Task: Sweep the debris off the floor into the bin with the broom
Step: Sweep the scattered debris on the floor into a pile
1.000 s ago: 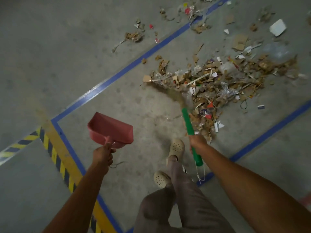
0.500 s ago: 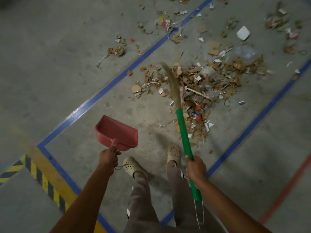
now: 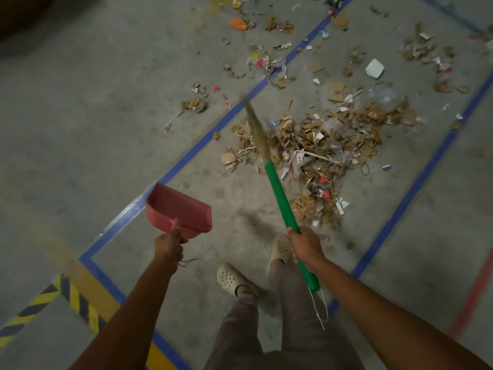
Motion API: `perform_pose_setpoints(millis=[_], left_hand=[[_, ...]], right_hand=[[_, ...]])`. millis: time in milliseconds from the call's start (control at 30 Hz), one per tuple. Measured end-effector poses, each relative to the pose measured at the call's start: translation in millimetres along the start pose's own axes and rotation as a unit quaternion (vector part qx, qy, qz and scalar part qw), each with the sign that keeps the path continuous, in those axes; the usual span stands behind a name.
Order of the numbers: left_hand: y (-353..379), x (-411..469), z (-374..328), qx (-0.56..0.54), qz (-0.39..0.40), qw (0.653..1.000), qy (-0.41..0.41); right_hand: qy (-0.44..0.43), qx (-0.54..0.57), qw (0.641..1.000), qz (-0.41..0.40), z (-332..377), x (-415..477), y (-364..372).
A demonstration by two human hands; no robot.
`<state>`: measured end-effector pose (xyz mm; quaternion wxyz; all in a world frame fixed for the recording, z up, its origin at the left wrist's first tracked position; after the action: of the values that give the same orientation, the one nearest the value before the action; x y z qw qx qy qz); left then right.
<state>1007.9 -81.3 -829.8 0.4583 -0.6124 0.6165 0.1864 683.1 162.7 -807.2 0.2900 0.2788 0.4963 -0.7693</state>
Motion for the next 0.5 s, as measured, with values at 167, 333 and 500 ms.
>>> perform_pose_setpoints(millis=[167, 333, 500], left_hand=[[-8, 18, -16, 0.005, -0.016, 1.0, -0.002], [-12, 30, -22, 0.011, -0.031, 0.999, -0.029], [0, 44, -38, 0.03, -0.043, 0.998, -0.047]], right_hand=[[-0.051, -0.068, 0.993, 0.082, 60, 7, 58], [-0.026, -0.16, 0.97, 0.179, 83, 34, 113], [0.025, -0.214, 0.958, 0.189, 72, 86, 125]])
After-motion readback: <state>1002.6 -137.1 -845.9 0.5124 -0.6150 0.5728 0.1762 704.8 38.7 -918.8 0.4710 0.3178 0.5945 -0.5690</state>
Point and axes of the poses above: each hand's wrist, its own x-axis towards the middle knuckle, its own y-axis out of the palm, z = x × y, the point moved 10 cm from there along x, towards the middle knuckle, and after that the axes turned 5 degrees about -z, right-handed, at the moved point
